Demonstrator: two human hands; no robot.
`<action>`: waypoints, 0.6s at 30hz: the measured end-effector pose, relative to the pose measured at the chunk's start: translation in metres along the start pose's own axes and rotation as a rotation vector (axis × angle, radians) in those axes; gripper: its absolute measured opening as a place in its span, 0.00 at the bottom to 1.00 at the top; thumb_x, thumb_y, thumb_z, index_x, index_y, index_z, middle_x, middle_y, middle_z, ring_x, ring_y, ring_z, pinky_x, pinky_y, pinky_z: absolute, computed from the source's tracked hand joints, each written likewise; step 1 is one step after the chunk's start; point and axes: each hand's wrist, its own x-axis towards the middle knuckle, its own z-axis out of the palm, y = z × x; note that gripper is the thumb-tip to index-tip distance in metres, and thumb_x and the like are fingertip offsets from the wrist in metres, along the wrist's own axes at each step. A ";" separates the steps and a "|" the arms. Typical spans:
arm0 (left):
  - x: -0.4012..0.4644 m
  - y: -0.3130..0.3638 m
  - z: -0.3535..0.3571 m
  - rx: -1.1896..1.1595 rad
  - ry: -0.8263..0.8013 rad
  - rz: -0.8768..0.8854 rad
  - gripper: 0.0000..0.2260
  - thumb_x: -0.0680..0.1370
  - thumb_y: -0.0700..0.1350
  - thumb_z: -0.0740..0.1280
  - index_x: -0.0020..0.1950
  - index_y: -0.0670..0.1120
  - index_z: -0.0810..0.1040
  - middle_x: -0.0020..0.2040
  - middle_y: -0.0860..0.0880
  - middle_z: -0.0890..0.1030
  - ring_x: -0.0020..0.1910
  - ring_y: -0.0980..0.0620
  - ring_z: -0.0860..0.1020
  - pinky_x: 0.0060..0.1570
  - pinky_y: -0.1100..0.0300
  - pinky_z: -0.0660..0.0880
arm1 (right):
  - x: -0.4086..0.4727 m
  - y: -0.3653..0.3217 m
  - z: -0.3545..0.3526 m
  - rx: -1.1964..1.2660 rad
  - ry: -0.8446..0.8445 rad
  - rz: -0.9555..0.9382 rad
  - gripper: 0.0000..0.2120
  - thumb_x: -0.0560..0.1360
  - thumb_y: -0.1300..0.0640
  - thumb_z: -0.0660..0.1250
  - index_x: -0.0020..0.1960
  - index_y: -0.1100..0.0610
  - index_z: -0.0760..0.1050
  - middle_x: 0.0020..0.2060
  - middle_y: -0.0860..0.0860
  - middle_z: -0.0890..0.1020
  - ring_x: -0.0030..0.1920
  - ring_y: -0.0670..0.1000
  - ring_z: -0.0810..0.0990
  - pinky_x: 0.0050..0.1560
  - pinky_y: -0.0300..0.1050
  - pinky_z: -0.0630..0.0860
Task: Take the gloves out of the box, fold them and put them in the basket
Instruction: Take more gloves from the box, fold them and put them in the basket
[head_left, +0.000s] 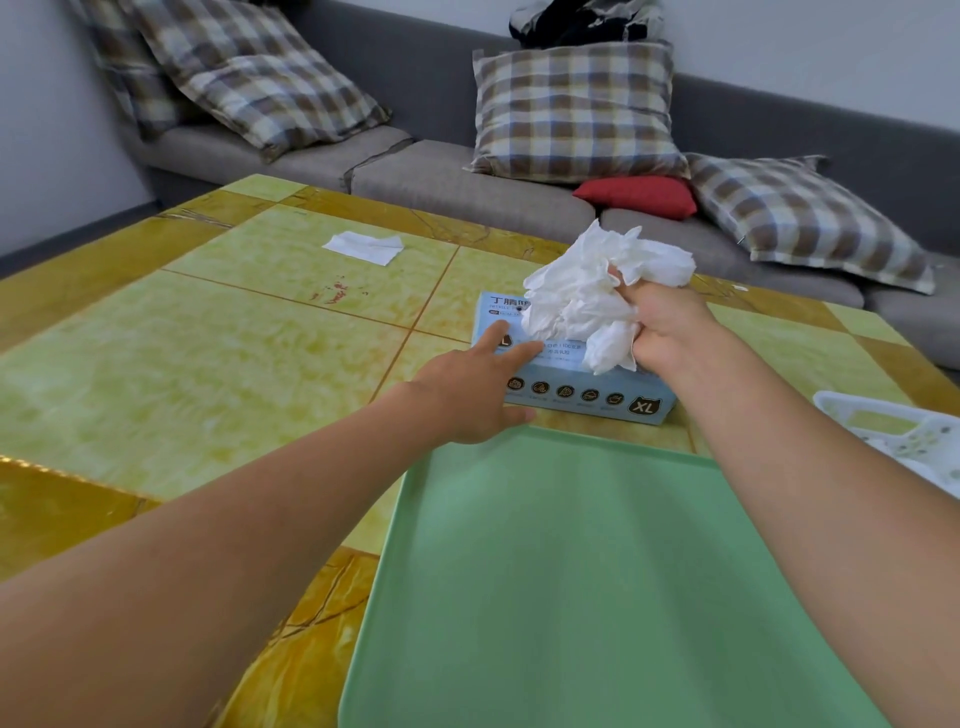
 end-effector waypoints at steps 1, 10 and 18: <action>-0.001 0.000 0.000 -0.002 -0.003 -0.001 0.35 0.80 0.64 0.61 0.81 0.60 0.46 0.82 0.48 0.45 0.61 0.38 0.78 0.57 0.47 0.77 | 0.000 0.001 0.000 0.028 -0.008 -0.008 0.34 0.61 0.60 0.83 0.65 0.65 0.79 0.57 0.60 0.84 0.57 0.61 0.84 0.55 0.65 0.81; 0.000 0.000 -0.002 -0.002 -0.009 -0.005 0.35 0.80 0.64 0.61 0.81 0.60 0.47 0.82 0.49 0.45 0.62 0.38 0.77 0.58 0.46 0.77 | -0.009 0.008 -0.006 0.356 -0.058 0.058 0.24 0.71 0.58 0.73 0.66 0.63 0.77 0.61 0.60 0.83 0.59 0.58 0.83 0.55 0.58 0.83; -0.001 0.002 -0.001 0.016 -0.010 -0.006 0.34 0.80 0.64 0.61 0.81 0.59 0.48 0.82 0.48 0.45 0.61 0.39 0.78 0.55 0.48 0.77 | -0.013 -0.023 0.007 0.456 -0.284 -0.062 0.20 0.73 0.60 0.70 0.64 0.62 0.76 0.57 0.59 0.84 0.60 0.58 0.82 0.65 0.58 0.77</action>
